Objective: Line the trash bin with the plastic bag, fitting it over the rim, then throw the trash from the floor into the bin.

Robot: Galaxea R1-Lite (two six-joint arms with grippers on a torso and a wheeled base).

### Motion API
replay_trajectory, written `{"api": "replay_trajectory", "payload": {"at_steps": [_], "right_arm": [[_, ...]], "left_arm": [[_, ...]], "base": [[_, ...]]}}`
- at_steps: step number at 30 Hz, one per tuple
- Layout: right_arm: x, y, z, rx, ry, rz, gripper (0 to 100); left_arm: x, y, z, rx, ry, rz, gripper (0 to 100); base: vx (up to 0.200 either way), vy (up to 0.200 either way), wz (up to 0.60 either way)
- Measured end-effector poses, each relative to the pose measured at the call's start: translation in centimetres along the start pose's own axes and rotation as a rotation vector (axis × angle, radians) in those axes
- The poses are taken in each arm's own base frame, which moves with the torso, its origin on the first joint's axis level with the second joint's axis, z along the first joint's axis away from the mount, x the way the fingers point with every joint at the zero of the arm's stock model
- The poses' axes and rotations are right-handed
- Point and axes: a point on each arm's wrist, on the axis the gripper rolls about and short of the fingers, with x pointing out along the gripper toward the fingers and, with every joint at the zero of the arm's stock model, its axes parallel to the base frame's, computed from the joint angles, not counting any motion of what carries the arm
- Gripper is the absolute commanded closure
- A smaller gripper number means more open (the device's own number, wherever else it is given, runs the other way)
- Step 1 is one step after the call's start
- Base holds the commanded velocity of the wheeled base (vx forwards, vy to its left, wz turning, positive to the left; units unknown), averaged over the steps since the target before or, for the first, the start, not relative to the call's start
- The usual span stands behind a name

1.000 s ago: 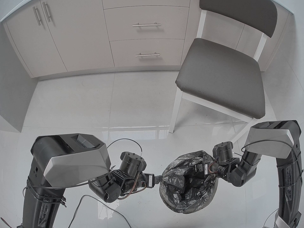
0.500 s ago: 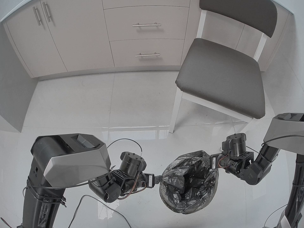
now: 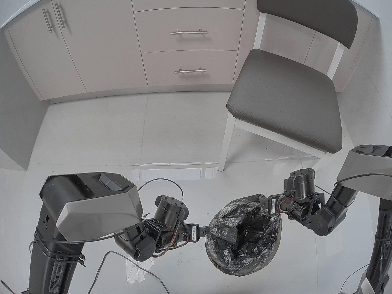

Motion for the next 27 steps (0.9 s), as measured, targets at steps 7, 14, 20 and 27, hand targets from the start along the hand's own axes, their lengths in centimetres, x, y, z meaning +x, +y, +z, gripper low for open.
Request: {"api": "replay_trajectory", "payload": {"at_steps": [7, 14, 20, 27], "right_arm": [[1.7, 0.2, -1.4, -0.002, 0.024, -0.012, 0], [2.6, 0.0, -3.7, -0.014, 0.064, -0.024, 0], [3.2, -0.2, -5.0, -0.029, 0.099, -0.034, 0], [3.5, -0.3, -5.7, -0.041, 0.121, -0.038, 0]], "left_arm": [[0.0, 0.0, 0.0, 0.000, 0.001, 0.000, 0], [0.0, 0.0, 0.0, 0.000, 0.001, 0.000, 0], [0.0, 0.0, 0.0, 0.000, 0.001, 0.000, 0], [0.0, 0.0, 0.0, 0.002, 0.001, 0.001, 0]], "base": [[0.000, 0.000, 0.00], [0.000, 0.000, 0.00], [0.000, 0.000, 0.00], [0.000, 0.000, 0.00]]}}
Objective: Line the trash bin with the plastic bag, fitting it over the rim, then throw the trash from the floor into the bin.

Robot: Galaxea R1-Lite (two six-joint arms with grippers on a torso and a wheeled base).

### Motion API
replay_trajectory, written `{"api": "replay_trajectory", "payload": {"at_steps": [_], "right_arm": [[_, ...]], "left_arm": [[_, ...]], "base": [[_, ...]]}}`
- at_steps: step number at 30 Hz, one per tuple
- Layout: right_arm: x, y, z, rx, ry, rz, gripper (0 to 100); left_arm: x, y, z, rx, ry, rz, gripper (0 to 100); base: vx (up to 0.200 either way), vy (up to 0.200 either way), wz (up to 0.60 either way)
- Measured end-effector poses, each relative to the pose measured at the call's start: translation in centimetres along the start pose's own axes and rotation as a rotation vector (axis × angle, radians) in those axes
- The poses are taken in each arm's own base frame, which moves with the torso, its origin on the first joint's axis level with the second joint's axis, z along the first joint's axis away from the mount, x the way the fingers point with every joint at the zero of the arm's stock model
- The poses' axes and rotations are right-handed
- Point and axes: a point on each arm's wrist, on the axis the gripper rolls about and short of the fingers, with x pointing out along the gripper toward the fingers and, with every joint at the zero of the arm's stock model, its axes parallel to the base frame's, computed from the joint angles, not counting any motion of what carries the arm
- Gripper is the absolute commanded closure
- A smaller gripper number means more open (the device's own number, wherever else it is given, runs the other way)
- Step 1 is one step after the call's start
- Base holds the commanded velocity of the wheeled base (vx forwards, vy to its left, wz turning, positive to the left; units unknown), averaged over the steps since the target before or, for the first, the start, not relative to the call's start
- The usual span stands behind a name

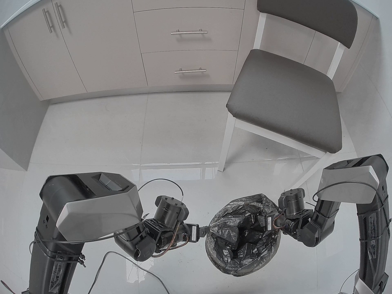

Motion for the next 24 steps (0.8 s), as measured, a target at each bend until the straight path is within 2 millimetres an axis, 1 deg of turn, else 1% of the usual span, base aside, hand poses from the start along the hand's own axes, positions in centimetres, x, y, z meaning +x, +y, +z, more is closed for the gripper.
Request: {"api": "replay_trajectory", "payload": {"at_steps": [4, 6, 10, 12, 14, 19, 24], "right_arm": [[-0.2, 0.0, -0.2, 0.000, 0.007, 0.003, 0], [-0.6, 0.1, -0.2, 0.000, 0.008, 0.009, 0], [-2.1, 0.3, 0.4, 0.007, -0.012, 0.031, 0], [-3.0, 0.4, 1.1, 0.024, -0.034, 0.041, 0], [-4.1, 0.5, 2.2, 0.057, -0.074, 0.056, 0], [-6.6, 0.6, 4.7, 0.175, -0.157, 0.126, 0], [-8.2, 0.9, 6.0, 0.284, -0.182, 0.252, 0]], "left_arm": [[0.0, 0.0, 0.0, -0.002, 0.000, 0.000, 0], [0.0, 0.0, 0.0, -0.003, 0.001, 0.000, 0], [0.0, 0.0, 0.0, -0.005, 0.000, 0.001, 0], [0.0, 0.1, 0.0, -0.005, 0.001, 0.001, 0], [0.0, 0.1, 0.0, -0.005, 0.002, 0.001, 0], [-0.1, 0.1, 0.0, -0.009, 0.004, -0.003, 0], [-0.2, 0.2, 0.1, -0.020, 0.002, -0.003, 0]], "base": [[0.000, 0.000, 0.00], [0.000, 0.000, 0.00], [0.000, 0.000, 0.00], [0.000, 0.000, 0.00], [0.000, 0.000, 0.00], [0.000, 0.000, 0.00], [0.000, 0.000, 0.00]]}}
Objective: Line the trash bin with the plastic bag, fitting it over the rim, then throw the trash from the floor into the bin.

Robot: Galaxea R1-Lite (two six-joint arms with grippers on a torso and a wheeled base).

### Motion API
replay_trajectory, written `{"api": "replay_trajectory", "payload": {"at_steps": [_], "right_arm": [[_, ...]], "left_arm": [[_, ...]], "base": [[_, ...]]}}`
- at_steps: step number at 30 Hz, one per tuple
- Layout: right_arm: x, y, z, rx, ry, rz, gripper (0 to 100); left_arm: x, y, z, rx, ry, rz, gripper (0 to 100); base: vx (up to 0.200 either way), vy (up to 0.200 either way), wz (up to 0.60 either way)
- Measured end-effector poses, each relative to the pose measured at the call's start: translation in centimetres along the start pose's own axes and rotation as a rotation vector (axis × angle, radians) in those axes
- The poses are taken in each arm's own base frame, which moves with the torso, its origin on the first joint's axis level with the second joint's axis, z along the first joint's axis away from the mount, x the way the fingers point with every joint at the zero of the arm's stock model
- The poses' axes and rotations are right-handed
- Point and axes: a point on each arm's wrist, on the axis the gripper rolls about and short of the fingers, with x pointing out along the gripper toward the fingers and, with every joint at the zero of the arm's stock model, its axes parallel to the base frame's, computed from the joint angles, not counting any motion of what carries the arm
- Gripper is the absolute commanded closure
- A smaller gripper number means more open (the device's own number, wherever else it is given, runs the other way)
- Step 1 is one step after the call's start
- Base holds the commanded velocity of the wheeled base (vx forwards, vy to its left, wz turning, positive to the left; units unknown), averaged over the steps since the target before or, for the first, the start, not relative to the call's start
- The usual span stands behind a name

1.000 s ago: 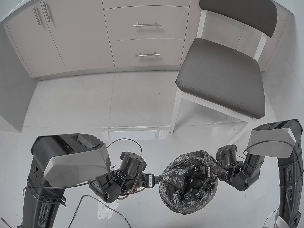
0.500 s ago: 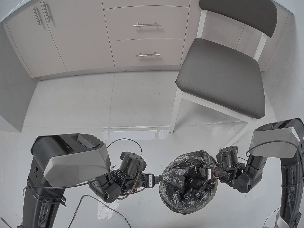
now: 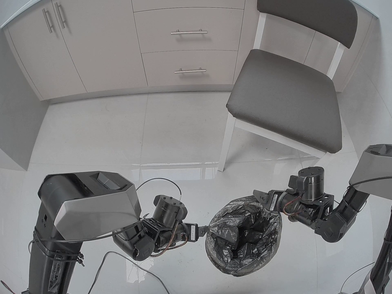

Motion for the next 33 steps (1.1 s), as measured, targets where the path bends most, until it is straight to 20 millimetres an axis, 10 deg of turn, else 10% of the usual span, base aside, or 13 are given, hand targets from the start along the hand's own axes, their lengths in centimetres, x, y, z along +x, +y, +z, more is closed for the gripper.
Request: {"api": "replay_trajectory", "payload": {"at_steps": [21, 33], "right_arm": [[-3.3, 0.0, 1.2, 0.222, 0.012, 0.411, 0], [-3.6, -0.2, 1.5, 0.226, -0.001, 0.412, 0]], "left_arm": [[-1.2, 0.5, 1.2, -0.029, -0.019, 0.018, 0], [-3.9, 6.5, 5.3, 0.064, -0.084, 0.164, 0]], "base": [[0.000, 0.000, 0.00], [0.000, 0.000, 0.00]]}}
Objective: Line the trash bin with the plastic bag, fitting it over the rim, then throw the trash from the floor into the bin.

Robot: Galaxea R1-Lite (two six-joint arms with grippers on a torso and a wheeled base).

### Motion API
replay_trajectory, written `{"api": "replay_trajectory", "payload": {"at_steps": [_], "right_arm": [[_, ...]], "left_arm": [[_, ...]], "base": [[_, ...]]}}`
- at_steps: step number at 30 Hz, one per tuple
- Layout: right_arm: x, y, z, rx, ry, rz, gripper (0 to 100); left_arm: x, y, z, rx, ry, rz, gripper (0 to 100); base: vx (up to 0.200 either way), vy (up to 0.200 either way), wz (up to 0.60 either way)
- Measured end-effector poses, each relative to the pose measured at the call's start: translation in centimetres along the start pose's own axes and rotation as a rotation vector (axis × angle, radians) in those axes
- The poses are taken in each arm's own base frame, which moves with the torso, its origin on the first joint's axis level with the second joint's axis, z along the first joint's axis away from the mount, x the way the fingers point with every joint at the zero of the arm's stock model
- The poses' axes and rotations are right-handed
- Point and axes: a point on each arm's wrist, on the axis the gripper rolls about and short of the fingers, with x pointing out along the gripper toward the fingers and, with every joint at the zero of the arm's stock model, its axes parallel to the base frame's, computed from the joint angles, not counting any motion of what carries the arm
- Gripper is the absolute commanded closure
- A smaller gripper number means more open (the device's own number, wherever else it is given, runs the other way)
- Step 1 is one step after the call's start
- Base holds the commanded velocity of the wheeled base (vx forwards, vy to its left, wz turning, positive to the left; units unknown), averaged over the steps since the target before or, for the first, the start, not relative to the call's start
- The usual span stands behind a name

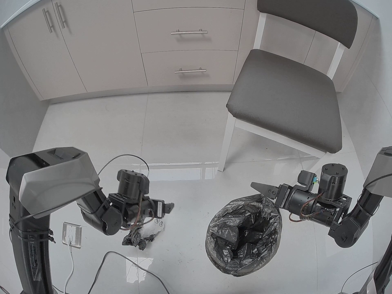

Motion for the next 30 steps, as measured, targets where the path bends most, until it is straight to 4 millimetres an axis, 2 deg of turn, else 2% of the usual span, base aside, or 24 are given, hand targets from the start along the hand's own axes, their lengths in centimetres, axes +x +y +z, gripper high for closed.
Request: {"api": "replay_trajectory", "payload": {"at_steps": [5, 13, 20, 23, 25, 27, 30], "right_arm": [[0.1, -0.1, 0.0, 0.001, 0.001, -0.002, 0], [0.2, -0.2, -0.1, 0.002, 0.004, -0.006, 0], [0.5, -0.6, -0.1, 0.005, 0.004, -0.016, 0], [0.6, -0.9, -0.1, 0.007, 0.003, -0.022, 0], [0.7, -1.0, -0.1, 0.008, 0.003, -0.026, 0], [0.8, -1.2, 0.0, 0.010, 0.000, -0.032, 0], [0.9, -1.5, 0.1, 0.013, -0.004, -0.038, 0]], "left_arm": [[0.9, 2.3, 3.5, -0.001, -0.096, 0.049, 0], [3.4, 3.6, 9.9, -0.013, -0.229, 0.081, 0], [6.4, 4.3, 13.5, 0.010, -0.262, 0.129, 0], [8.4, 4.4, 13.8, 0.029, -0.238, 0.148, 0], [10.1, 4.8, 12.9, 0.038, -0.194, 0.163, 0], [12.2, 5.3, 11.1, 0.045, -0.122, 0.179, 0], [15.1, 5.7, 6.8, 0.060, 0.043, 0.196, 0]], "base": [[0.000, 0.000, 0.00], [0.000, 0.000, 0.00], [0.000, 0.000, 0.00], [0.000, 0.000, 0.00], [0.000, 0.000, 0.00], [0.000, 0.000, 0.00], [0.000, 0.000, 0.00]]}}
